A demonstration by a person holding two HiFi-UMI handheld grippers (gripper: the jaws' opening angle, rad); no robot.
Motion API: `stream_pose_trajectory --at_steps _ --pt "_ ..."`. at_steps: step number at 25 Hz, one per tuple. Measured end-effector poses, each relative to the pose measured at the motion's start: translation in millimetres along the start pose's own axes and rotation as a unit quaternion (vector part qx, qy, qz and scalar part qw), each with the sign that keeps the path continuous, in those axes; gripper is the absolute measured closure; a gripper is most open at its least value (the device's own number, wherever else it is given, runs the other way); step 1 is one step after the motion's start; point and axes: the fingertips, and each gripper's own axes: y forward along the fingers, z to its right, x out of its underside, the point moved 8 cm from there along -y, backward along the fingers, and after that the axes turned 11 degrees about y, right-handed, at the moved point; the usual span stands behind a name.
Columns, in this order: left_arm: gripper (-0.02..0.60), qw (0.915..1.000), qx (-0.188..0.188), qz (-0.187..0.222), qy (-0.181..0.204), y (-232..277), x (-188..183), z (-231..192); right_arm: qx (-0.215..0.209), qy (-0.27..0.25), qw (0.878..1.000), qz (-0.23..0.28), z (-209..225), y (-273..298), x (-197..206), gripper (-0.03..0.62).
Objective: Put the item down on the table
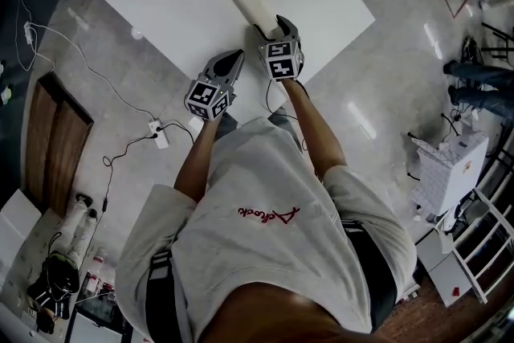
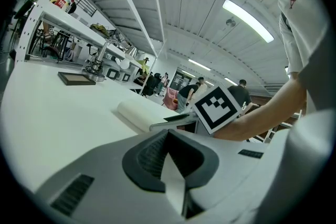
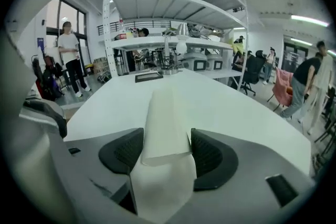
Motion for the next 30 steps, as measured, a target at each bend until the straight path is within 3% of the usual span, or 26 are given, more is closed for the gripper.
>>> stream_pose_trajectory --at_steps 13,15,17,18,30 --pt "0.568 0.9999 0.003 0.007 0.007 4 -9 12 -0.007 -0.051 0.997 0.052 2 -24 -7 0.338" --pt "0.568 0.9999 0.003 0.012 0.011 5 -12 12 0.002 -0.058 0.995 0.076 -1 -33 -14 0.391" --pt "0.568 0.9997 0.004 0.016 0.015 5 -16 12 0.024 -0.063 0.992 0.111 -4 -45 -21 0.536" --pt "0.568 0.9997 0.005 0.019 0.018 4 -18 11 0.029 -0.064 0.990 0.123 -7 -49 -23 0.574" --pt "0.568 0.9965 0.027 0.054 0.058 -10 -47 11 -0.011 -0.026 0.984 0.178 -36 -91 -36 0.576"
